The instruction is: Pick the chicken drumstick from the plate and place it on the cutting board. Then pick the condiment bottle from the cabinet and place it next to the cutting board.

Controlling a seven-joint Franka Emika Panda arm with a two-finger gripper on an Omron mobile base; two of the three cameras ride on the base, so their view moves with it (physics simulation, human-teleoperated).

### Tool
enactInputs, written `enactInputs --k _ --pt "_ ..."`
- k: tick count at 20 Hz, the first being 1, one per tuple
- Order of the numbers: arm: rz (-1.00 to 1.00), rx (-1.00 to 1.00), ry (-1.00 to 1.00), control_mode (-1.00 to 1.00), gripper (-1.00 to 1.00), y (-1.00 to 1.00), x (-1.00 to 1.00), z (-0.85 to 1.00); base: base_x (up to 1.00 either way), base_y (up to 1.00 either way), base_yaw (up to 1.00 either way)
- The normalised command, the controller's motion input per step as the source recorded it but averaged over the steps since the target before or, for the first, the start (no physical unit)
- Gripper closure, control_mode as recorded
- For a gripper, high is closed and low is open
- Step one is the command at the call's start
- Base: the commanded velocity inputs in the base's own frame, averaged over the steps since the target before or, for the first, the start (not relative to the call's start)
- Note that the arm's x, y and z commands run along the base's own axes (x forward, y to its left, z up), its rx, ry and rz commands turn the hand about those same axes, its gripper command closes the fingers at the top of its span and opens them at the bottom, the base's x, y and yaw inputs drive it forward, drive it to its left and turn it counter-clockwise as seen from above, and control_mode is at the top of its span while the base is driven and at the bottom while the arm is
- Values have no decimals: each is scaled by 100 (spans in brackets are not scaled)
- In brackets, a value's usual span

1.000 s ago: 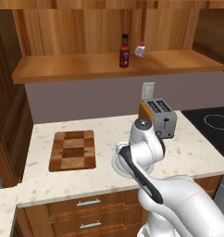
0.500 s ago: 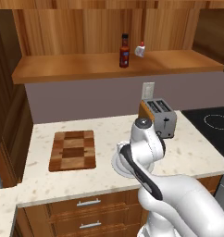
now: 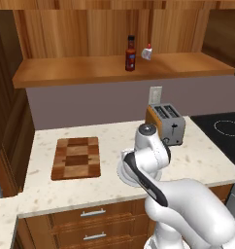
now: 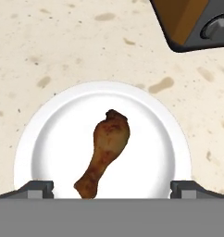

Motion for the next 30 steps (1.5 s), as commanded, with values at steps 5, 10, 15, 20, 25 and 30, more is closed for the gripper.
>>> enactInputs --k 5,10,15,20,25,30 --pt "0 0 -3 -100 -100 -11 0 -30 0 0 0" --pt "0 0 -2 -100 -100 -15 -2 -25 0 0 0" --pt "0 0 -1 -100 -100 -16 -5 -23 0 0 0" --pt "0 0 -2 -100 -100 -10 -5 -23 0 0 0" --pt "0 0 -4 -100 -100 -3 -2 -30 0 0 0" --pt "0 0 -5 -100 -100 -4 -1 -33 0 0 0"
